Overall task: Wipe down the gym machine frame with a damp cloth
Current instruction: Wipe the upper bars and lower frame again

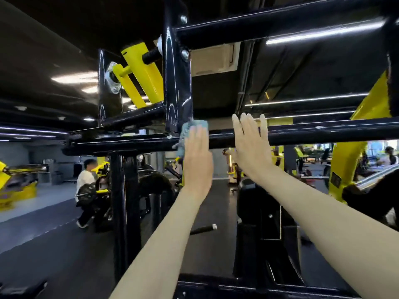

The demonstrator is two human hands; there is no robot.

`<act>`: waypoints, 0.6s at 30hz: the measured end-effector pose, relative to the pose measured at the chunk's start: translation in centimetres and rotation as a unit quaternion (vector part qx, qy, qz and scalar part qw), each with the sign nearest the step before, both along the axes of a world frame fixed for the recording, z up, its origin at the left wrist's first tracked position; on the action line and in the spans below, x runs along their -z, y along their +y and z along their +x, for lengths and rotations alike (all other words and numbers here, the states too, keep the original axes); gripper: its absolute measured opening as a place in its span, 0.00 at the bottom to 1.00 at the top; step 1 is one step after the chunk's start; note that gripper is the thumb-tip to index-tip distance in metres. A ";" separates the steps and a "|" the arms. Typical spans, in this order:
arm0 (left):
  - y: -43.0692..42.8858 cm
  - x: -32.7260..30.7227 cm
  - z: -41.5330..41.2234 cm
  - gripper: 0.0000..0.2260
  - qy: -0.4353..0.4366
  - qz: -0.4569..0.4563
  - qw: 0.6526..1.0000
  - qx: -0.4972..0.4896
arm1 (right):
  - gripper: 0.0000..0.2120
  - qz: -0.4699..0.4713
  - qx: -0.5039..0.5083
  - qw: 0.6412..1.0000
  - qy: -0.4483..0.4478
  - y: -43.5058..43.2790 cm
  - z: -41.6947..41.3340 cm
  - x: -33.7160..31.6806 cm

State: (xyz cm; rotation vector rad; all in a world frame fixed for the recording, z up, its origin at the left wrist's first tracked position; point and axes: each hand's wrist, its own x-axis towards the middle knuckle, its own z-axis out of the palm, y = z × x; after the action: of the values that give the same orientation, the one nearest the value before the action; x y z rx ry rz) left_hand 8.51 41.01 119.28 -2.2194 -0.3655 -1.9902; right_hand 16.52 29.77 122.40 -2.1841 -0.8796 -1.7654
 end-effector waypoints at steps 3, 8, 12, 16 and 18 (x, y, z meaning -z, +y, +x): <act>-4.0 -1.2 1.5 0.25 0.095 0.113 0.989 0.016 | 0.45 0.039 0.020 0.999 0.001 -1.7 1.6 0.1; 3.3 -2.2 -3.0 0.22 0.054 0.006 0.999 -0.008 | 0.44 0.063 -0.018 0.998 0.007 -3.9 3.5 -0.3; -0.3 -3.6 -0.2 0.20 0.061 -0.017 0.998 0.023 | 0.43 0.039 -0.028 0.998 0.027 -4.3 3.3 -0.3; 0.7 -3.9 -1.4 0.23 0.109 0.066 0.987 0.103 | 0.46 0.025 0.003 1.000 -0.004 -4.6 3.5 -0.9; 2.6 -3.3 -2.6 0.20 0.063 0.046 0.995 0.060 | 0.45 0.044 0.000 0.999 -0.024 -4.4 3.8 -0.6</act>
State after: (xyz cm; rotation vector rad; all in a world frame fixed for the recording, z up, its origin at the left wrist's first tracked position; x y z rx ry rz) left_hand 5.95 43.64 122.62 -2.3430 -0.1262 -1.8680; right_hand 20.30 25.40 122.95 -2.0941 -0.7969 -1.8283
